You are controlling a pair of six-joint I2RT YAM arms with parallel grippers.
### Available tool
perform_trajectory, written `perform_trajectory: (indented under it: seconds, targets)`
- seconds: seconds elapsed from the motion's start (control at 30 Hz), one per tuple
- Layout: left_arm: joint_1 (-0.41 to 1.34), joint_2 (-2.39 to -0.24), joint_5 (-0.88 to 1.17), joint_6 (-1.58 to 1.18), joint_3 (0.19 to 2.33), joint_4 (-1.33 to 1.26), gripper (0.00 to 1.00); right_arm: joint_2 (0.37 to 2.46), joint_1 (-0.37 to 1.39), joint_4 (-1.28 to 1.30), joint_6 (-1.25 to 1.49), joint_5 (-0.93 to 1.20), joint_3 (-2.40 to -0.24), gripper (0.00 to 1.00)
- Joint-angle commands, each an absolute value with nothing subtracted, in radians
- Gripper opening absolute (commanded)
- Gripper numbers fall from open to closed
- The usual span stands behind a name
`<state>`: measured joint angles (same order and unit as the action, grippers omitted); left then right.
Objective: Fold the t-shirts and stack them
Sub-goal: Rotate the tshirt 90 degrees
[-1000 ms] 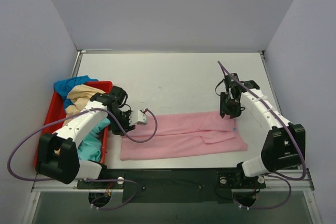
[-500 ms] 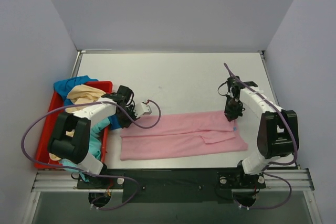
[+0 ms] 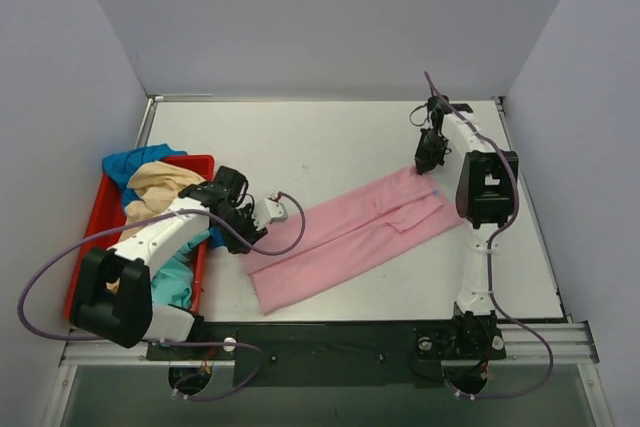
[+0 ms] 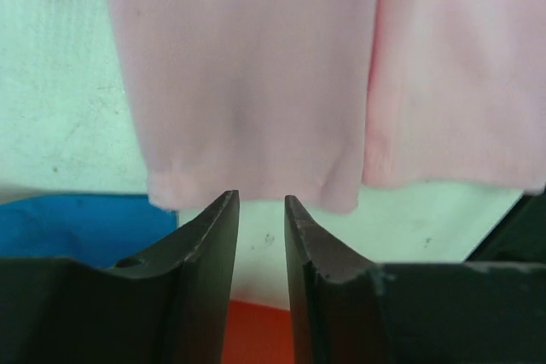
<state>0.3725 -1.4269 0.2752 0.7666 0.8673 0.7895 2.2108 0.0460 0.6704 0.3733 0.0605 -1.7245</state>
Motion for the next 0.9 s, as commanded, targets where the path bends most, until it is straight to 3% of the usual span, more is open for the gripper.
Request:
perform_trajectory:
  seconds: [0.0,0.17,0.33,0.47,0.67,0.87]
  targets:
    - [0.377,-1.330,0.416,0.727,0.936,0.839,0.39,2.386,0.061,0.851,0.354,0.175,-2.105,0.00]
    - [0.371,-1.419,0.226,0.654,0.936,0.698,0.36,2.261,0.064,0.864,0.328,0.101,-2.125,0.00]
    - [0.344,-1.589,0.089,0.632,0.977,0.585,0.35,1.990,0.040,0.789,0.310,0.005,-1.806,0.05]
    - [0.345,-1.679,0.049,0.632,0.983,0.522,0.34,1.908,-0.043,0.687,0.343,0.092,-1.565,0.06]
    - [0.391,-1.632,0.100,0.676,0.871,0.537,0.31,2.075,-0.132,0.670,0.367,0.242,-1.568,0.00]
    - [0.532,-1.454,0.210,0.738,0.721,0.664,0.31,2.308,-0.121,0.776,0.406,0.333,-1.824,0.00]
